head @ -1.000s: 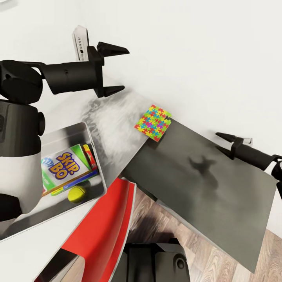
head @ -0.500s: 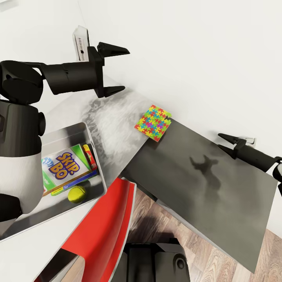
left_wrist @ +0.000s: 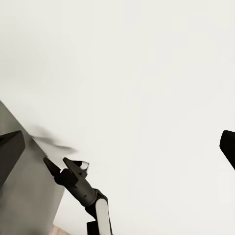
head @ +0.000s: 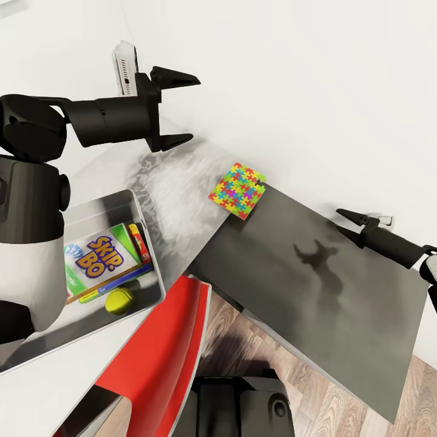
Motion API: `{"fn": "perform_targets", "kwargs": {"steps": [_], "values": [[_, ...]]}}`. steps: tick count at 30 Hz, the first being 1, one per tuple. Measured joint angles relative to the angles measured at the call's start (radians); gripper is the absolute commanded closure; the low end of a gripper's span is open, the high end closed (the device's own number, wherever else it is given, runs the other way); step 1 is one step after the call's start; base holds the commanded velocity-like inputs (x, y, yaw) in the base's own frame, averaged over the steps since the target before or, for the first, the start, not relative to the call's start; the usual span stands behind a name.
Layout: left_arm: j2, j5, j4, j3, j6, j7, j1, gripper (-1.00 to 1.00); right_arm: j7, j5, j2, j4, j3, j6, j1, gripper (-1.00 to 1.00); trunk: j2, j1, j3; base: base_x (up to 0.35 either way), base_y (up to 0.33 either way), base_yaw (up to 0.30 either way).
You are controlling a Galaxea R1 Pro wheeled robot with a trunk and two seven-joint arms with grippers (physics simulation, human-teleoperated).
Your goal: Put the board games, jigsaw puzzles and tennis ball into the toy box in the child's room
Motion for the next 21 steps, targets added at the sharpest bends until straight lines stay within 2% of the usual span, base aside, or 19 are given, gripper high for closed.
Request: {"fn": "perform_targets", "kwargs": {"steps": [17, 21], "values": [[0.000, 0.000, 0.000, 0.002, 0.001, -0.001, 0.001, -1.00, 0.007, 0.004, 0.011, 0.049, 0.010, -0.036, 0.003, -1.00, 0.000, 0.000, 0.000, 0.000, 0.000, 0.000], [0.000, 0.000, 0.000, 0.002, 0.001, -0.001, 0.001, -1.00, 0.007, 0.006, 0.020, 0.056, 0.011, -0.043, 0.004, -1.00, 0.000, 0.000, 0.000, 0.000, 0.000, 0.000]]}}
